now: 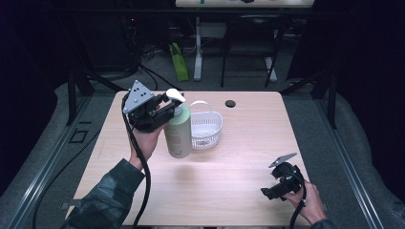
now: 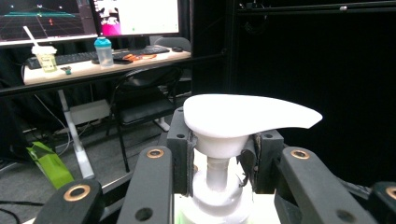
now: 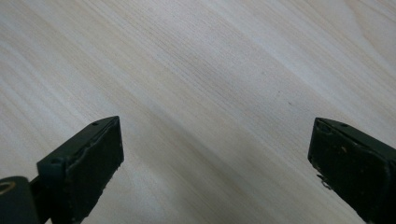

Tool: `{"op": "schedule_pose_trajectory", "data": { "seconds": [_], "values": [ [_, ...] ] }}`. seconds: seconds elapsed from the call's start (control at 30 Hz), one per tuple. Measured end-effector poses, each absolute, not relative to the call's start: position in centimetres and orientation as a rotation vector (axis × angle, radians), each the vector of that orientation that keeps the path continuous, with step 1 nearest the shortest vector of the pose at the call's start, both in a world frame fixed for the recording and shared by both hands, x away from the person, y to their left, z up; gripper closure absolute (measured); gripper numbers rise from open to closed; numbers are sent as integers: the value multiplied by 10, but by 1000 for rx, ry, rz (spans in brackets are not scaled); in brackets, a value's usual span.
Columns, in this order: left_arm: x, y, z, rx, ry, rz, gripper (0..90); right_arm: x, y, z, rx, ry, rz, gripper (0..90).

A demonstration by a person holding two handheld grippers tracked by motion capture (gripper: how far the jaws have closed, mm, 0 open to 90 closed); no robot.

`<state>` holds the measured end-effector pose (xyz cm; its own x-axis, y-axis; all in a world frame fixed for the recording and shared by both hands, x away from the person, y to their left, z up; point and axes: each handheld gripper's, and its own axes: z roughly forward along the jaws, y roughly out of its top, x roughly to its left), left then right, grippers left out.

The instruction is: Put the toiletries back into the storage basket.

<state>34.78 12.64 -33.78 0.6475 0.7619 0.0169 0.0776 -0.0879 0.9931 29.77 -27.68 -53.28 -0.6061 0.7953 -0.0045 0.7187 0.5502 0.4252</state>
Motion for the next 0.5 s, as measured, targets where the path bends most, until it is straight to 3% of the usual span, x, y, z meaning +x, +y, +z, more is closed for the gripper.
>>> {"op": "schedule_pose_trajectory", "data": {
  "seconds": [0.5],
  "values": [
    [355,125,-329,1565,711,678,676,298,-277,-532,1272,2589,577,30]
  ]
}}
